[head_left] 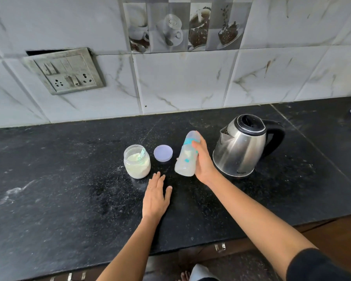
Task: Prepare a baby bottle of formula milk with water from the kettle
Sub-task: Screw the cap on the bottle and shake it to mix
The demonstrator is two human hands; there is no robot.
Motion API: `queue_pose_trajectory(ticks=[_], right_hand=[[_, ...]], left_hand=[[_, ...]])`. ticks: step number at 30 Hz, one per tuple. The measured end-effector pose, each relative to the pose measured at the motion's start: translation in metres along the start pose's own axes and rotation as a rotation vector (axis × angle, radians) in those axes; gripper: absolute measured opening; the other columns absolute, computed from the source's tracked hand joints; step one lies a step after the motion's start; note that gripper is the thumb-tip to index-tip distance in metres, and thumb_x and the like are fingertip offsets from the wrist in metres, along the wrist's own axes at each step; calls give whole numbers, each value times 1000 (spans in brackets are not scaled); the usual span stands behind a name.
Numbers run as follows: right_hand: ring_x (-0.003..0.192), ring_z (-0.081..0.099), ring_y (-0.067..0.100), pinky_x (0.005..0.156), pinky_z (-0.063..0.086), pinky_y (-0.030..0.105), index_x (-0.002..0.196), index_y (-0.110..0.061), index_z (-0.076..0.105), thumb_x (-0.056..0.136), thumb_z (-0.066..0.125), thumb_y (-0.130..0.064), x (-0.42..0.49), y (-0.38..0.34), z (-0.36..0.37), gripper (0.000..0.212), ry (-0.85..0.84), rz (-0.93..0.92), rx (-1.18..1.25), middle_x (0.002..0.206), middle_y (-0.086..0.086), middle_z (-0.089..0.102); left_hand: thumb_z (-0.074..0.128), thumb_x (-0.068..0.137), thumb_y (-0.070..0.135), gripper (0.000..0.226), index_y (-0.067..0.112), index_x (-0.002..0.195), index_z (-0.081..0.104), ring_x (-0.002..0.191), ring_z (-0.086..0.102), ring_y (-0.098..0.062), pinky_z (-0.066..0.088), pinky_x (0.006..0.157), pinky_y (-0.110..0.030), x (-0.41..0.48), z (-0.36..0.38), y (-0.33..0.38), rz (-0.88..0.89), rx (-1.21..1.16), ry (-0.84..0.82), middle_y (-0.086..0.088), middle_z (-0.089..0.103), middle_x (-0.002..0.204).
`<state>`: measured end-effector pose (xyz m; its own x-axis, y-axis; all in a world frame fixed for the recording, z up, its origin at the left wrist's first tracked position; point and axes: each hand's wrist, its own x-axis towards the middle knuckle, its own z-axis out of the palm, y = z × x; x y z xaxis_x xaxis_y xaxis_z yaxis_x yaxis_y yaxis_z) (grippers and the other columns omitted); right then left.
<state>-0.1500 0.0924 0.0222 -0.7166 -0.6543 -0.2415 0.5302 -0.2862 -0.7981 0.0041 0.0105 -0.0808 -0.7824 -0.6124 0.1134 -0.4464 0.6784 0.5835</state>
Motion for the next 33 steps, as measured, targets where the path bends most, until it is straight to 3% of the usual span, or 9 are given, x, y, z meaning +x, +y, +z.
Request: queue_pose_trajectory(ticks=[3, 7, 13, 16, 21, 23, 26, 29, 33], right_hand=[[75, 59, 24, 86, 52, 50, 103, -7, 55, 91, 55, -41, -2, -5, 16, 37, 88, 268, 477, 86, 13, 55], [90, 63, 35, 71, 58, 45, 129, -1, 47, 92, 57, -42, -7, -5, 19, 56, 169, 378, 657, 108, 27, 58], [95, 62, 31, 79, 55, 39, 115, -4, 54, 93, 57, -29, -4, -12, 18, 34, 40, 332, 593, 105, 23, 61], [85, 66, 25, 72, 59, 34, 120, -6, 54, 87, 63, -40, 3, -14, 13, 48, -33, 284, 575, 103, 15, 62], [69, 64, 20, 58, 54, 30, 113, -8, 57, 73, 74, -45, -5, -26, 14, 57, -369, 191, 355, 96, 10, 64], [71, 64, 21, 59, 56, 30, 110, -6, 57, 76, 71, -43, 2, -39, 23, 51, -284, 160, 463, 94, 11, 62], [76, 69, 29, 68, 60, 44, 110, -2, 54, 89, 59, -40, 7, -54, 33, 43, -97, 136, 652, 93, 17, 61], [64, 68, 24, 62, 60, 36, 113, -5, 56, 81, 66, -36, -12, -40, 30, 47, -206, 205, 434, 93, 15, 68], [58, 62, 20, 53, 54, 27, 119, -9, 51, 88, 53, -36, -18, -38, 29, 41, -228, 193, 300, 92, 11, 65]], left_hand=[[46, 98, 35, 50, 13, 142, 41, 146, 17, -15, 8, 116, -23, 3, -1, 0, 22, -13, -18, -3, 30, 154], [45, 98, 38, 51, 16, 144, 39, 146, 16, -13, 15, 116, -27, 4, -2, 0, 14, -21, -29, 2, 29, 155], [42, 98, 42, 52, 19, 145, 37, 146, 14, -11, 10, 116, -24, 5, -2, 2, 14, 14, -28, 4, 28, 155], [41, 98, 45, 53, 19, 145, 37, 146, 14, -10, 3, 115, -20, 6, 1, 1, 21, 28, -17, 4, 30, 155], [40, 99, 45, 54, 18, 146, 36, 146, 14, -10, -1, 115, -19, 8, 3, 2, 37, 65, -15, 3, 30, 155], [39, 99, 45, 54, 18, 146, 35, 146, 14, -10, -2, 114, -18, 8, 3, 3, 39, 73, -19, 3, 29, 155], [40, 99, 44, 53, 18, 145, 36, 146, 16, -11, -1, 115, -19, 7, 3, 3, 35, 73, -19, 2, 30, 155], [40, 99, 43, 53, 17, 145, 37, 145, 17, -11, -1, 115, -19, 8, 2, 4, 35, 78, -17, 1, 31, 154], [38, 99, 44, 53, 17, 145, 35, 146, 15, -11, -1, 115, -20, 6, 1, 6, 37, 89, -33, 1, 29, 155]])
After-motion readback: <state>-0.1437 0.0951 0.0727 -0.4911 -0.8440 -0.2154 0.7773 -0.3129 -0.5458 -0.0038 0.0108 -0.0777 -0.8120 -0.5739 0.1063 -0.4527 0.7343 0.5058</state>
